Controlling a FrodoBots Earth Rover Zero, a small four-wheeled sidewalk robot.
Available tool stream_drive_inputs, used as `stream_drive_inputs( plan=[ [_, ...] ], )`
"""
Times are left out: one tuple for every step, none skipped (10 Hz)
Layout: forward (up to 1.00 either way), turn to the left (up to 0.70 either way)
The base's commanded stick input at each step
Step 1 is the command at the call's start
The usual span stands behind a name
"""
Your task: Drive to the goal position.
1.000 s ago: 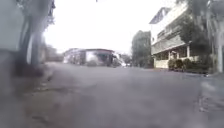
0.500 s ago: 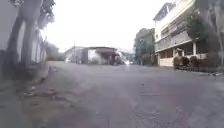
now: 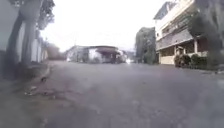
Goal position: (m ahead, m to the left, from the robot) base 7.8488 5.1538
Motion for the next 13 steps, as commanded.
stream_drive_inputs(
  plan=[
    [1.00,0.00],
    [1.00,0.00],
    [1.00,0.00],
    [1.00,0.00],
    [1.00,0.00],
    [1.00,0.00],
    [1.00,0.00],
    [1.00,0.00],
    [1.00,0.00],
    [1.00,0.00],
    [1.00,0.00],
    [1.00,0.00],
    [1.00,0.00]
  ],
)
